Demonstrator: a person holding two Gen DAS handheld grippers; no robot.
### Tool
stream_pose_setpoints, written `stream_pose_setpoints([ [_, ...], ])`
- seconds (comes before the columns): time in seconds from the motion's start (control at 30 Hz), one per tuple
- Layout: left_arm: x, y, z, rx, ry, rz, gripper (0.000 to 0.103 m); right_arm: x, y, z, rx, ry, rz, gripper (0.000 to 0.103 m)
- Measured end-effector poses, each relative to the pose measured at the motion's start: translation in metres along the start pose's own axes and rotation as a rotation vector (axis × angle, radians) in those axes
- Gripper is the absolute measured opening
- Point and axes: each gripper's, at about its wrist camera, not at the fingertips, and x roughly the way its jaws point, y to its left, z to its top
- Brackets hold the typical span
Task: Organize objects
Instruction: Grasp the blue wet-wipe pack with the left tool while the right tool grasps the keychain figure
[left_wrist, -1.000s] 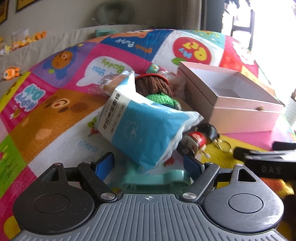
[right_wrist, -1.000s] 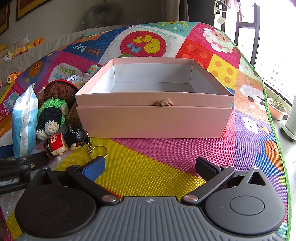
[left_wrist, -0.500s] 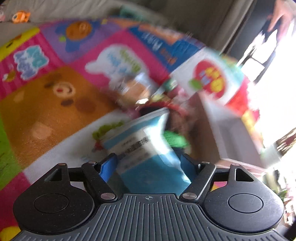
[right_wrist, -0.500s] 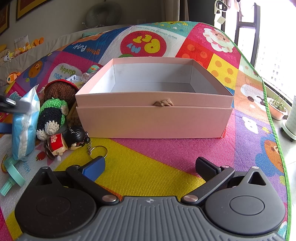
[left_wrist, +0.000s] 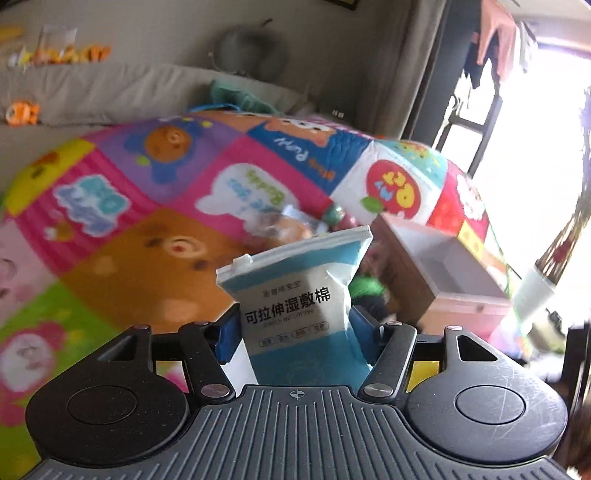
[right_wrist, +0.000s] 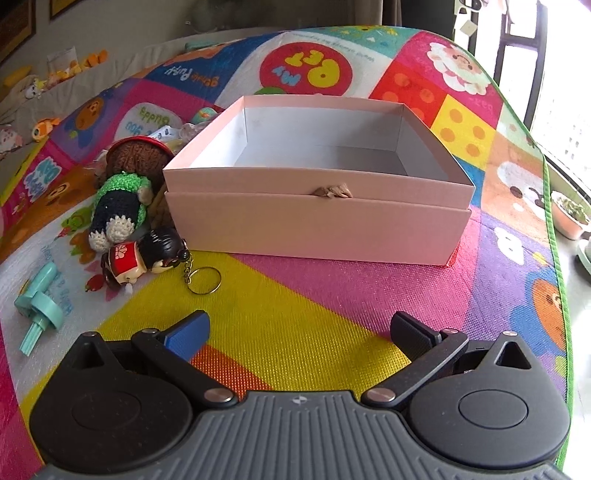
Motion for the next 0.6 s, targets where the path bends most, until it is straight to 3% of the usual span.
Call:
stream_pose_setpoints([
  [0.2,-0.01,0.025,-0.021,-0.004,0.083,0.033,0.067,-0.001,0.003,-0.001,-0.005,-0.009,0.005,0.103],
  [0.43,-0.01,0.036,-0.029,-0.022,0.079,0.027,0.067,-0.024,0.046,0.006,-0.113,-0.065,0.209,0.103],
  [0.53,-0.009,0.036,-0.032,-0.028,0.087,0.001,0.067,-0.02,0.064,0.015,-0.108,-0.079,0.218,0.102],
  [0.6,-0.006,0.035,-0.034,-0.034,0.095,-0.013,0.067,-0.008,0.072,0.022,-0.076,-0.076,0.194,0.095],
])
